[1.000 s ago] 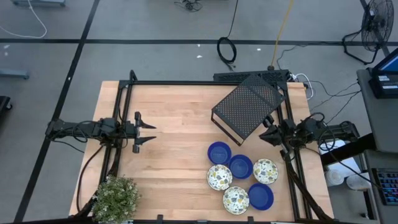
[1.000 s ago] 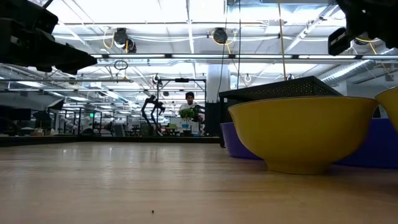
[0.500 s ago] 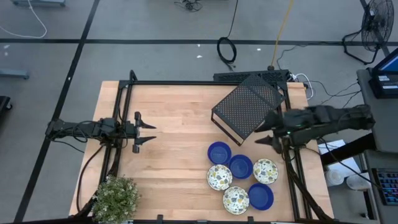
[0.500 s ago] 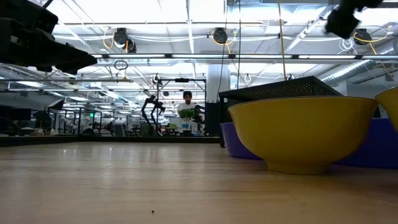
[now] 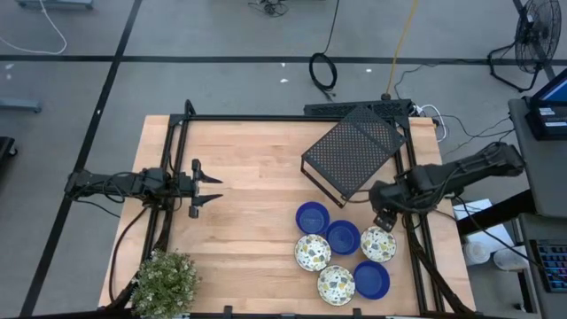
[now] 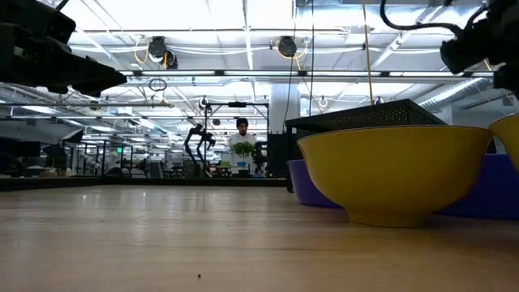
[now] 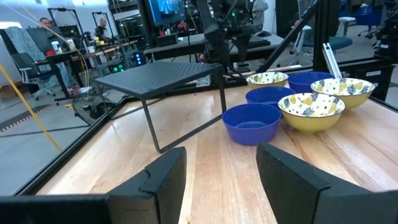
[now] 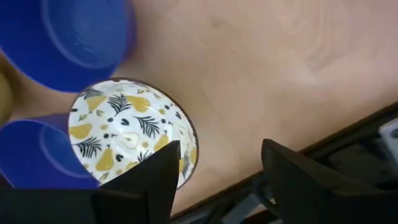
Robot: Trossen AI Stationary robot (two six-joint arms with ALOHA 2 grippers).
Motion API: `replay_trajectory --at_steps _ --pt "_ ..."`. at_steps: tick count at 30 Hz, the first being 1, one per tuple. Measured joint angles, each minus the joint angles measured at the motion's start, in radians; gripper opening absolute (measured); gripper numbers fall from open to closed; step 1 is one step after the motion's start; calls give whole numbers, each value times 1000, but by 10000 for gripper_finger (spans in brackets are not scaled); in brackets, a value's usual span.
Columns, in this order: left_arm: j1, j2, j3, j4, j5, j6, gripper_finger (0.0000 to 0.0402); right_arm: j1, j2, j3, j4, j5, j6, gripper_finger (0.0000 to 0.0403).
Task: Pick & Place Mini bowls
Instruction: Put the top right patterned yellow bowl on the shelf
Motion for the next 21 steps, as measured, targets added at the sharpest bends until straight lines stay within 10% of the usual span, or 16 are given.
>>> replay_trajectory --at_steps 21 --pt "0 0 0 1 0 0 198 273 -21 -212 256 100 123 191"
